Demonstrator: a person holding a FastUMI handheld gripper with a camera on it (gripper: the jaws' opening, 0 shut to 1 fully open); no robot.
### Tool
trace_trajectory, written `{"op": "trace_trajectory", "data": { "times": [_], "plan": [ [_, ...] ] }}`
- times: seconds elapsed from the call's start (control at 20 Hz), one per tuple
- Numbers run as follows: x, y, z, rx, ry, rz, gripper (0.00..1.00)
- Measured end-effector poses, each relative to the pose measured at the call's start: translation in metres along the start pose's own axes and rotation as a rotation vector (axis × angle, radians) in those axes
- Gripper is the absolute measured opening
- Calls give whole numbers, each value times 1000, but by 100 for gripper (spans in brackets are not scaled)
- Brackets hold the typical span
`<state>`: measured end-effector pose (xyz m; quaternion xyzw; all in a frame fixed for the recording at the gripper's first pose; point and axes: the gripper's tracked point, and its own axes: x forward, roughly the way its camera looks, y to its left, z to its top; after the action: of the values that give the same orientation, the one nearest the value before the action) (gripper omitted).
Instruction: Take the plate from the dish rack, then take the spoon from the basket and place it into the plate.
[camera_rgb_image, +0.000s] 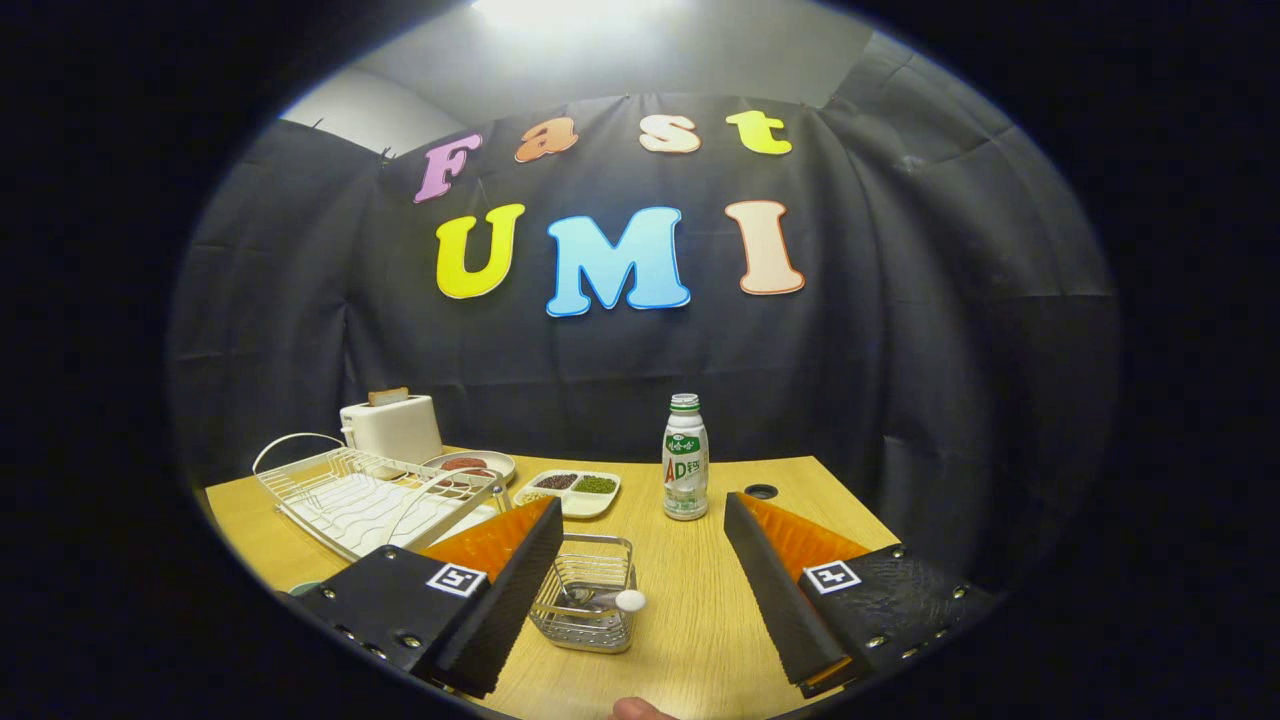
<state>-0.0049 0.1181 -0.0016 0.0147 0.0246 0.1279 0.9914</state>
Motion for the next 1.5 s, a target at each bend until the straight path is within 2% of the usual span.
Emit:
{"op": "trace_trajectory", "data": {
  "times": [0.15,0.2,0.25,0.3,0.35,0.4,0.45,0.55,0.6,0.7,0.75,1.0,1.5],
  "plan": [
    [9,3,-12,3,3,9,99],
    [12,2,-15,-3,6,-2,95],
    [16,3,-22,-4,17,0,83],
    [20,3,-31,-1,39,1,77],
    [23,3,-36,2,54,-2,61],
    [22,3,-33,12,38,-7,51],
    [24,6,-30,27,25,4,27],
    [22,12,-32,35,40,32,23],
    [21,13,-32,33,46,36,15],
    [16,14,-30,13,52,28,14],
    [18,17,-24,3,44,34,8],
    [9,20,-13,-33,85,34,8],
    [-12,20,56,-46,73,8,8]
  ]
}}
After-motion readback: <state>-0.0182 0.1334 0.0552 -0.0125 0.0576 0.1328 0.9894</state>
